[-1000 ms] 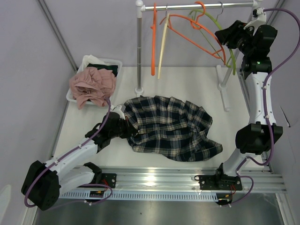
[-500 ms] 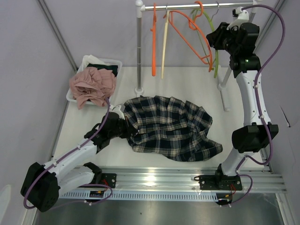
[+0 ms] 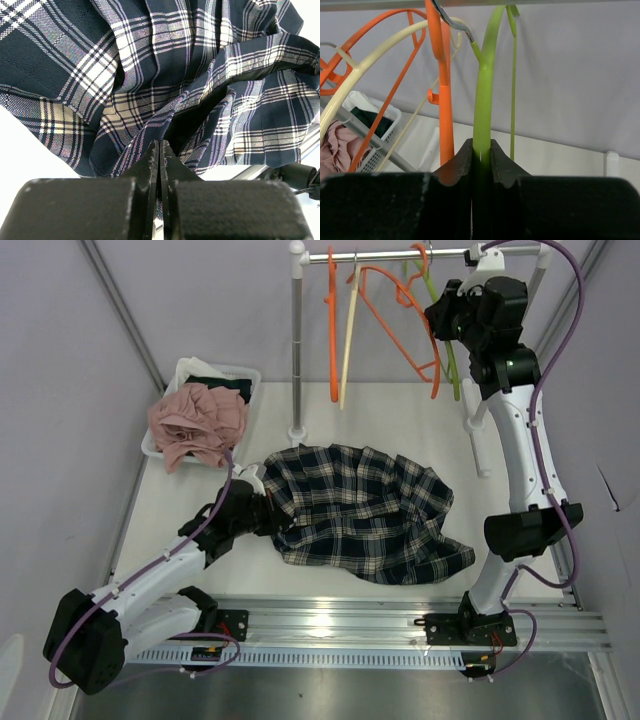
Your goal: Place the skirt on the hanger
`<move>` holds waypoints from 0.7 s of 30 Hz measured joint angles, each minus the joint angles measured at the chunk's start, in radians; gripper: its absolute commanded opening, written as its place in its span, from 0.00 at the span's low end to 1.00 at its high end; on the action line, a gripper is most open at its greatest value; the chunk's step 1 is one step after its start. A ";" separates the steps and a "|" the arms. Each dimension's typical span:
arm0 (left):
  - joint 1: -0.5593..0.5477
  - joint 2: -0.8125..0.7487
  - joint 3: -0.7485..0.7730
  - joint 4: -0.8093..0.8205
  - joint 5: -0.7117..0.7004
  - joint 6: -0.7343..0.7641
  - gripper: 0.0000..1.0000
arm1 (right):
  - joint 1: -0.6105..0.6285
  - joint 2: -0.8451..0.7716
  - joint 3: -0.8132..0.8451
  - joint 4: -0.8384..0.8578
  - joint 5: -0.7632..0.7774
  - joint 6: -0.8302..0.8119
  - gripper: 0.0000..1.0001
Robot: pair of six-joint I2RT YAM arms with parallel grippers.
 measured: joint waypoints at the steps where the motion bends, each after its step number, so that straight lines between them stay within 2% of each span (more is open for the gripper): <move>1: 0.000 -0.002 0.000 0.000 0.000 0.000 0.03 | 0.003 0.003 0.014 -0.012 0.019 0.001 0.00; 14: 0.000 -0.008 0.000 -0.007 -0.001 0.000 0.02 | -0.013 -0.005 0.039 -0.101 0.253 0.035 0.00; 21: 0.000 -0.008 0.000 -0.007 -0.001 0.000 0.02 | -0.053 -0.158 -0.113 -0.102 0.300 0.080 0.00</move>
